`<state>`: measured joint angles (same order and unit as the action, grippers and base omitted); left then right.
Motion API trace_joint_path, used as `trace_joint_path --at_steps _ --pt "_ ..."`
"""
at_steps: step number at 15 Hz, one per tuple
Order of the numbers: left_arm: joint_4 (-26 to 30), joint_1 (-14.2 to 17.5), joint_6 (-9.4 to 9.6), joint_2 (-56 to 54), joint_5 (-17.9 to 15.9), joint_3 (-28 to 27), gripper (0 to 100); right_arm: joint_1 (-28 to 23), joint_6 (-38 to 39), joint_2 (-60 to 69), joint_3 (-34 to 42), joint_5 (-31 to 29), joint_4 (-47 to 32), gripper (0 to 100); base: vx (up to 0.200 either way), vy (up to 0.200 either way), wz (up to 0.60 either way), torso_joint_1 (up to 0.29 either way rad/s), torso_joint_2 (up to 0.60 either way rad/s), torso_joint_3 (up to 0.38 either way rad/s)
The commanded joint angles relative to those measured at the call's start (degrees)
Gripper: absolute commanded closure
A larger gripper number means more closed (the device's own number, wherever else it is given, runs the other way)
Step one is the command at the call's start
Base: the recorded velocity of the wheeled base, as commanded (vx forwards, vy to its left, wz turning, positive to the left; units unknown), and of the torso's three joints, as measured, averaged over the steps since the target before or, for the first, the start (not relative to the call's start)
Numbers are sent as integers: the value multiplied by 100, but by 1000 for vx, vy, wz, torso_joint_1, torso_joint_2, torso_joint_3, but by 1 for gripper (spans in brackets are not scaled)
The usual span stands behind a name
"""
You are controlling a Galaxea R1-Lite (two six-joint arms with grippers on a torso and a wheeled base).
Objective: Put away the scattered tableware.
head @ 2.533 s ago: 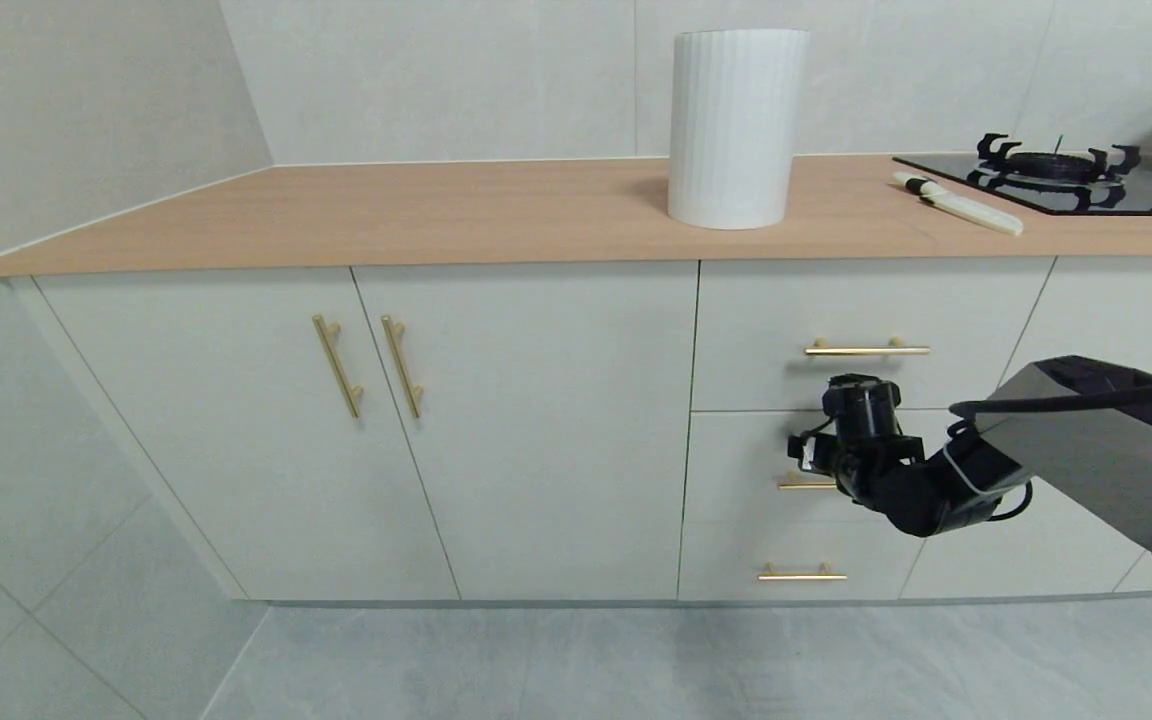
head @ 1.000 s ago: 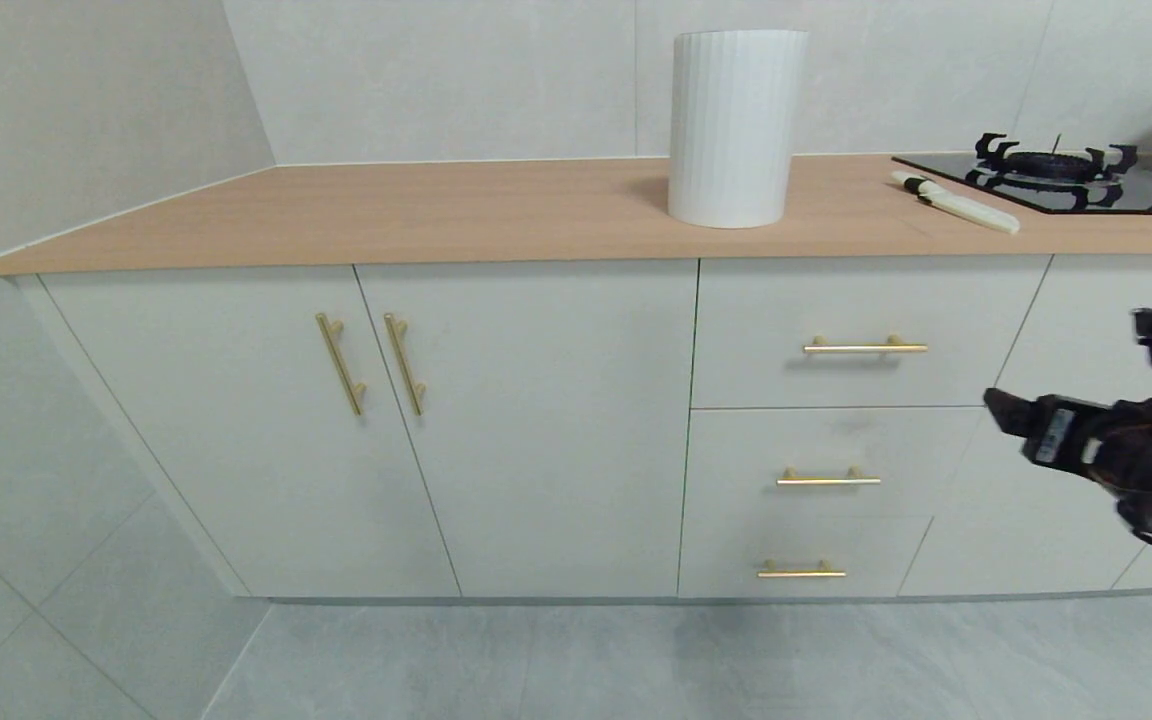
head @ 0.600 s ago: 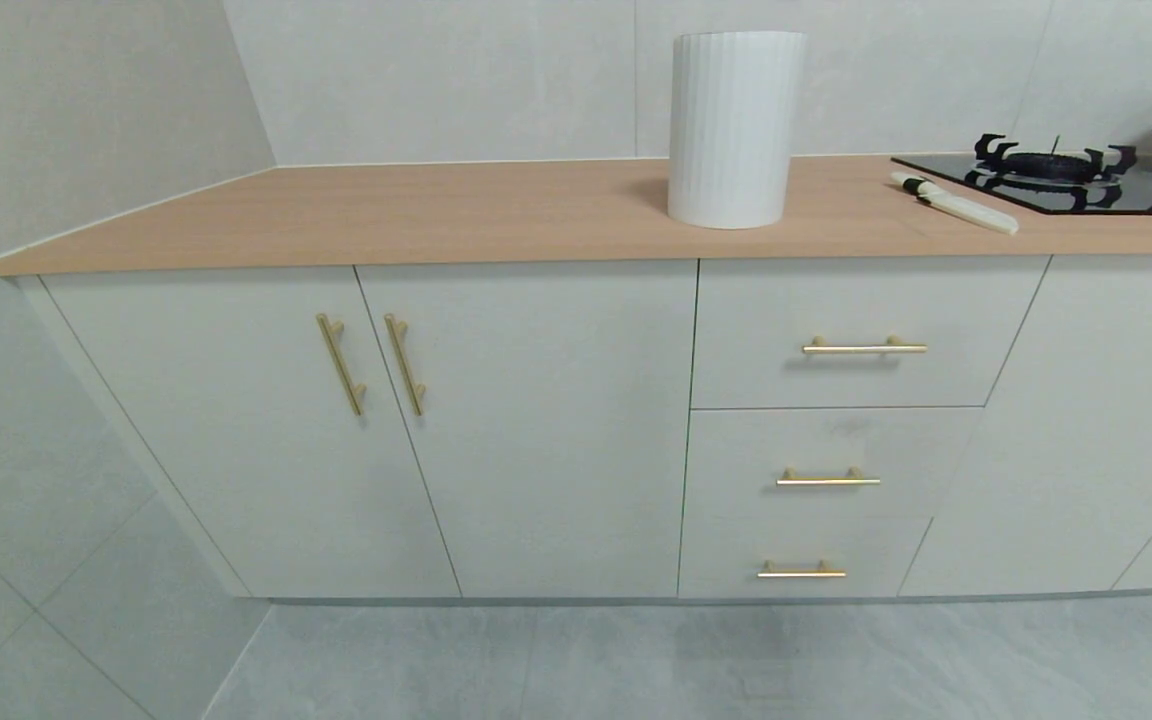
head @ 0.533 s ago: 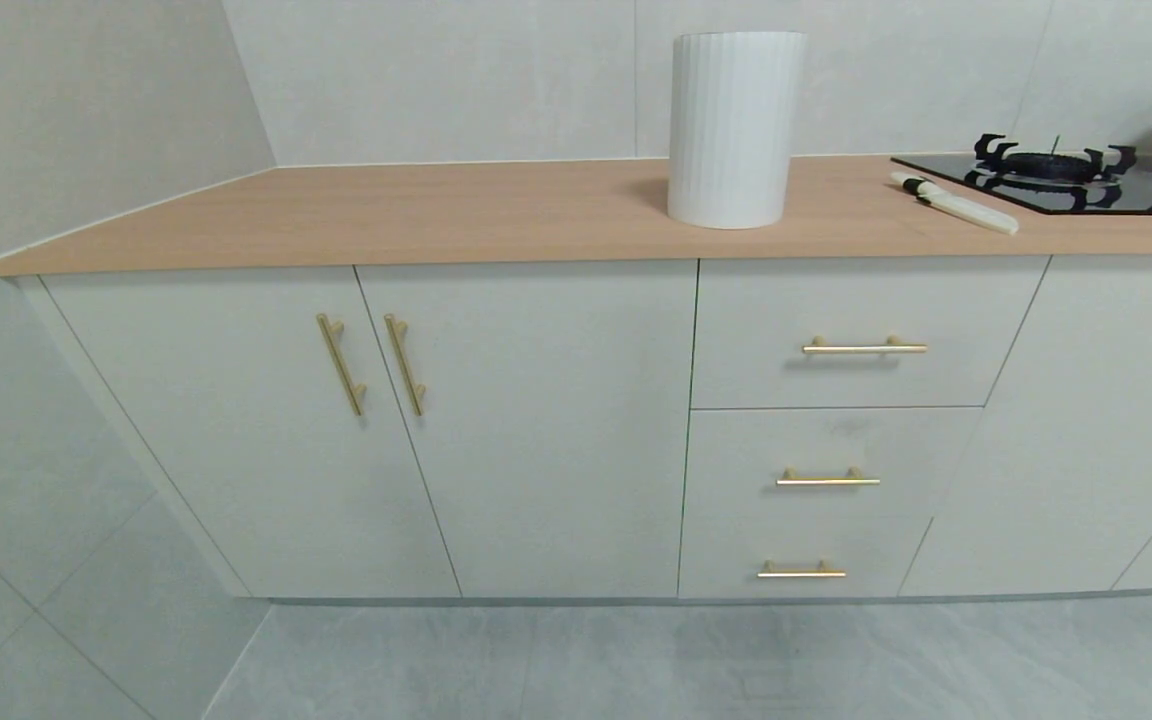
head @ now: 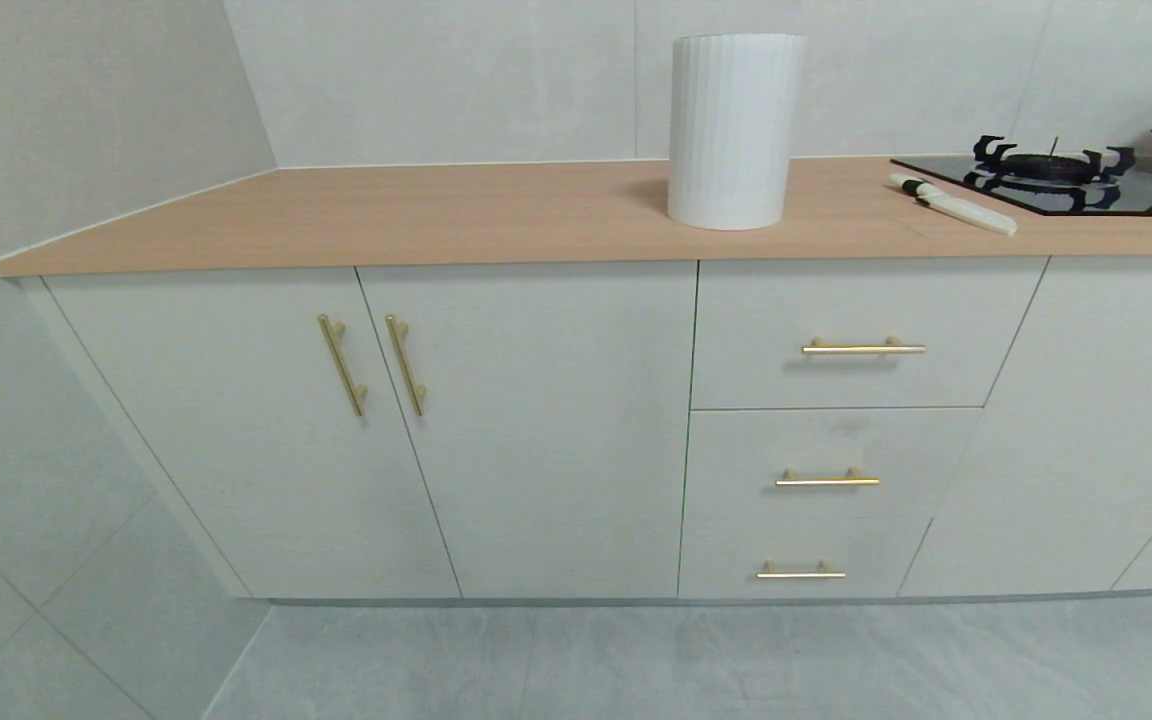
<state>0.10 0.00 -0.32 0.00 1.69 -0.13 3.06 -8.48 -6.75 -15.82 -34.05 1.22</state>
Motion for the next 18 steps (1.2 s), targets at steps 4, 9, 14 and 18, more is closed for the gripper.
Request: trace_joint_path --at_steps 4,9,14,18 --pt "-1 0 -3 0 6 5 0 -288 57 675 853 276 54 0 0 0 0 0 0 0" --pt "-1 0 -3 0 -2 -4 0 -288 154 667 1582 2491 186 0 0 0 0 0 0 0" --pt "-1 0 58 0 6 5 0 -288 699 667 1574 3686 -139 0 0 0 0 0 0 0" --pt "-1 0 -12 0 6 5 0 -288 708 667 1582 3660 -122 0 0 0 0 0 0 0"
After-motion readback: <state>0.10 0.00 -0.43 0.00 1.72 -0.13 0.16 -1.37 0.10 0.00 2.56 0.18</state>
